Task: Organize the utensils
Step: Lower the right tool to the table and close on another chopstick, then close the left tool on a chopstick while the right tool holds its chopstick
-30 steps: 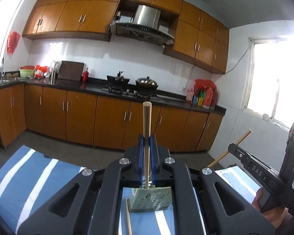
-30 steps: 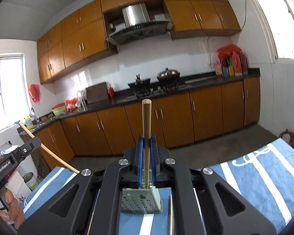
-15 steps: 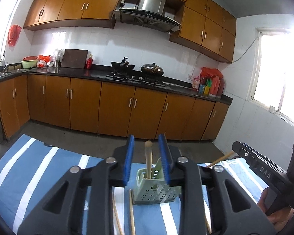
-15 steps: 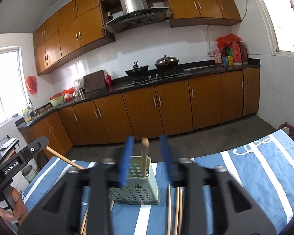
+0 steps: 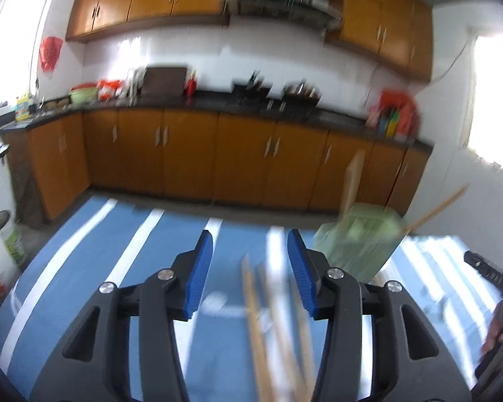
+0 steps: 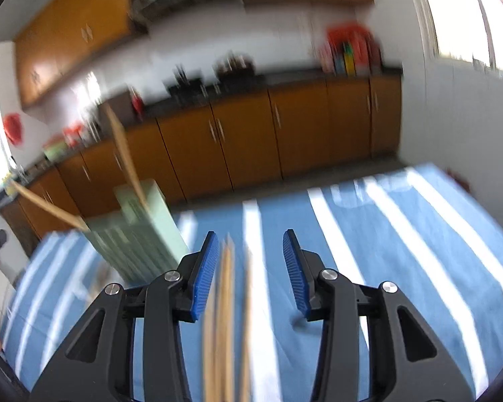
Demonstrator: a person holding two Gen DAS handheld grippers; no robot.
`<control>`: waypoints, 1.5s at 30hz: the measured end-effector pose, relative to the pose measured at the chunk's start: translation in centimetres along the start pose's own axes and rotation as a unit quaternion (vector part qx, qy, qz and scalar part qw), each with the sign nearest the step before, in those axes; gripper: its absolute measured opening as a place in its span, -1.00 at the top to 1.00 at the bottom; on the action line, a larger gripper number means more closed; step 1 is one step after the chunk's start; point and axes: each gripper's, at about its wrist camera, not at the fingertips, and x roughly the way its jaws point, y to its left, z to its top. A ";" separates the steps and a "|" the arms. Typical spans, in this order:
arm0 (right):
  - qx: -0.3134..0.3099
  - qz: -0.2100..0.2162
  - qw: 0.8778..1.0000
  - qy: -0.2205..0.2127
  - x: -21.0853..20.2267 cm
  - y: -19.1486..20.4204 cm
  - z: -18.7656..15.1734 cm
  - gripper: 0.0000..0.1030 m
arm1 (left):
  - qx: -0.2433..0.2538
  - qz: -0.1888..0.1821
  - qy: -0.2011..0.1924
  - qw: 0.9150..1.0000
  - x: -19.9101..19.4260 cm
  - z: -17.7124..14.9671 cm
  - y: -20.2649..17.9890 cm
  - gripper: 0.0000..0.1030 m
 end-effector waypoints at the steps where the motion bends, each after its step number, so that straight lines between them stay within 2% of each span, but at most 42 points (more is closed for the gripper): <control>1: 0.008 0.000 0.999 0.038 1.5 -0.7 -1.4 0.29 | 0.002 0.007 0.019 1.000 0.7 -1.1 0.7 0.10; 2: 0.012 0.002 0.998 0.055 2.0 -0.8 -2.2 0.39 | 0.002 0.014 0.038 0.999 1.3 -2.0 1.2 0.10; 6: 0.010 0.018 0.992 0.125 4.9 -0.5 -5.9 0.46 | -0.008 0.023 0.100 0.995 3.1 -5.9 2.9 0.10; 12: -0.026 0.010 0.987 0.158 6.9 1.5 -7.8 0.46 | -0.012 0.010 0.134 0.991 3.9 -8.6 3.3 0.10; 15: -0.046 -0.006 0.988 0.150 6.9 1.2 -8.0 0.61 | -0.011 0.001 0.143 0.990 4.0 -8.9 2.4 0.10; 17: -0.052 -0.017 0.988 0.148 6.9 1.0 -8.0 0.84 | -0.010 -0.007 0.147 0.989 4.0 -9.2 2.0 0.10; 23: -0.016 -0.059 0.989 0.138 6.7 -1.4 -7.6 0.85 | -0.002 -0.024 0.162 0.986 5.1 -9.6 0.5 0.15; 30: -0.026 -0.060 0.989 0.136 6.9 -1.6 -7.6 0.85 | 0.023 -0.032 0.193 0.980 6.5 -10.7 -0.9 0.52; 36: -0.028 -0.061 0.989 0.135 6.8 -1.6 -7.7 0.85 | 0.039 -0.031 0.207 0.977 7.2 -11.5 -1.6 0.57; 45: -0.046 -0.044 0.989 0.134 6.6 -0.4 -8.0 0.84 | 0.049 0.002 0.201 0.978 8.7 -11.0 -2.5 0.58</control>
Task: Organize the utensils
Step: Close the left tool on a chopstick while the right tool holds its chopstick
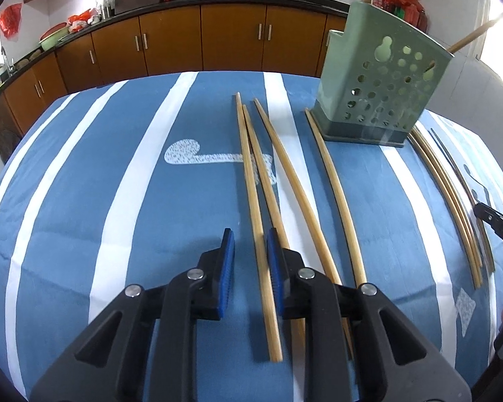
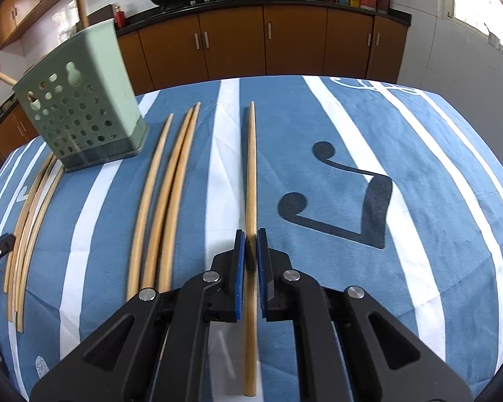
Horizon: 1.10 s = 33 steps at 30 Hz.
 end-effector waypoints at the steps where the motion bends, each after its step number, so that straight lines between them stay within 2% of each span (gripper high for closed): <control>1: -0.002 0.001 1.000 0.000 0.0 0.1 0.0 0.84 | 0.002 0.004 -0.002 1.000 0.1 0.1 -0.1 0.58; 2: -0.002 0.001 1.000 -0.001 0.0 0.2 0.0 0.84 | 0.003 0.006 -0.003 1.000 0.2 0.1 -0.2 0.58; 6: -0.002 0.004 1.000 -0.001 -0.1 0.1 -0.1 0.84 | 0.000 0.017 -0.005 1.000 0.4 0.4 0.4 0.79; 16: -0.011 -0.017 1.000 -0.010 0.3 -0.1 0.3 0.85 | -0.032 0.047 -0.009 0.998 0.6 0.9 4.4 0.78; 33: -0.004 -0.014 1.000 -0.010 0.5 -0.5 0.5 0.84 | -0.046 0.022 -0.013 0.999 0.6 0.8 5.2 0.74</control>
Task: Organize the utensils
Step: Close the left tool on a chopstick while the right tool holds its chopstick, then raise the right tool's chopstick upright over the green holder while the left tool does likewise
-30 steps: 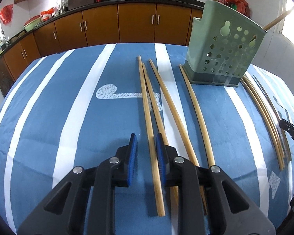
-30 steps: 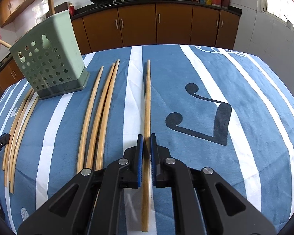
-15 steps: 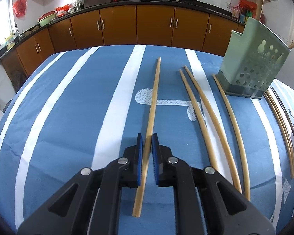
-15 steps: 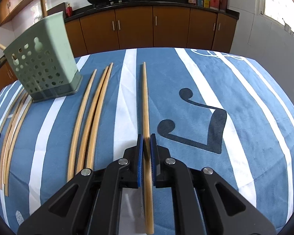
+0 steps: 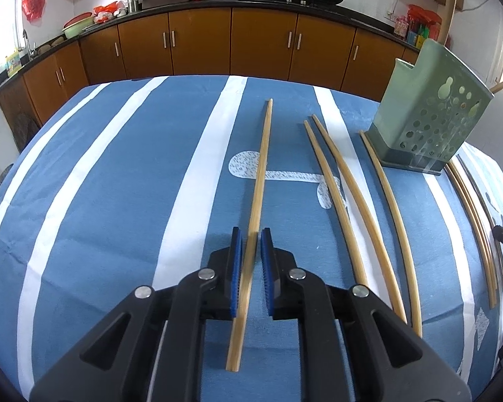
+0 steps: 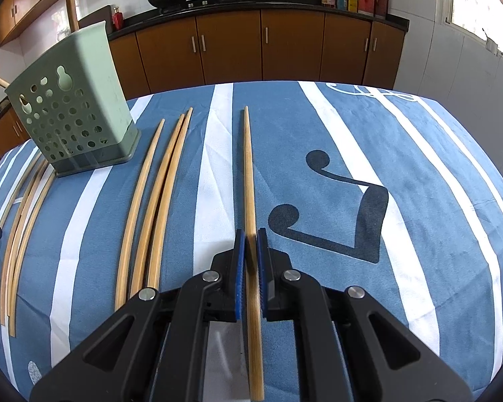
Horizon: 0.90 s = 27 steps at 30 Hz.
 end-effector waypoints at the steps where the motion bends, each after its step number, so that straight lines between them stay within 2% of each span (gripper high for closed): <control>1: -0.001 -0.001 1.000 0.000 0.0 0.0 0.0 0.84 | 0.000 0.000 0.000 1.000 0.0 0.0 0.0 0.74; 27: 0.002 0.004 1.000 0.001 0.0 -0.2 0.0 0.83 | -0.004 -0.006 0.000 1.000 0.0 0.0 0.1 0.69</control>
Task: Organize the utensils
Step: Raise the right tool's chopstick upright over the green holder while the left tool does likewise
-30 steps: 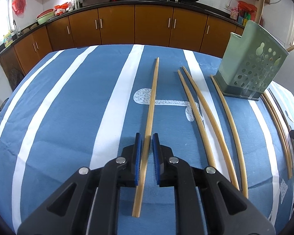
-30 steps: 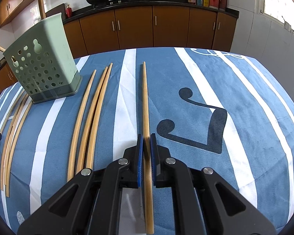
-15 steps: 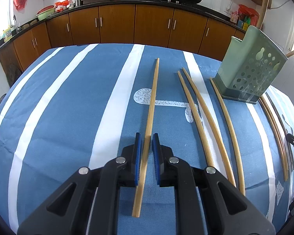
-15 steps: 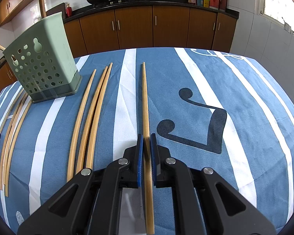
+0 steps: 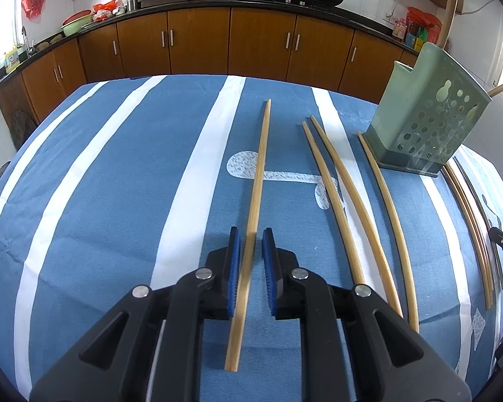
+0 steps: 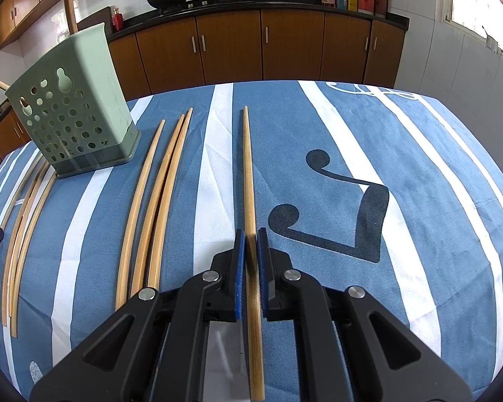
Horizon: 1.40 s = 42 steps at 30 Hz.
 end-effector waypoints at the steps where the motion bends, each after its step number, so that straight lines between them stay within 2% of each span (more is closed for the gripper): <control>1: 0.000 0.000 1.000 0.000 0.0 0.0 0.0 0.83 | 0.000 0.000 0.000 1.000 0.0 0.0 0.0 0.69; 5: 0.001 0.001 1.000 0.000 0.0 0.0 0.0 0.83 | -0.001 -0.001 0.000 1.000 0.0 0.0 -0.1 0.69; 11: 0.006 0.009 1.000 0.001 -0.6 -0.1 -0.8 0.83 | 0.032 0.008 0.003 0.999 -0.9 -1.1 -0.7 0.69; 13: 0.009 0.013 1.000 0.001 -0.7 -0.2 -0.9 0.84 | 0.030 0.006 0.003 1.000 -1.0 -1.2 -0.6 0.72; 15: 0.011 0.015 1.000 0.001 -0.7 -0.2 -0.9 0.85 | 0.030 0.010 0.003 0.999 -1.1 -1.4 -0.6 0.83; 20: 0.014 0.018 1.000 -0.018 -1.9 -0.3 -0.8 0.85 | 0.030 0.008 0.006 1.000 -1.7 -1.4 -0.2 0.85; 29: 0.027 0.032 0.995 -0.087 -5.9 -0.6 0.8 0.85 | 0.023 -0.010 -0.050 0.998 -5.9 0.2 -0.3 0.85; 37: 0.033 0.045 0.988 -0.147 -9.3 -0.7 2.5 0.85 | 0.012 -0.028 -0.119 0.992 -10.2 2.5 -0.7 0.85; 42: 0.032 0.051 0.983 -0.176 -11.0 -0.8 3.4 0.85 | 0.004 -0.034 -0.146 0.989 -12.0 3.7 -0.7 0.85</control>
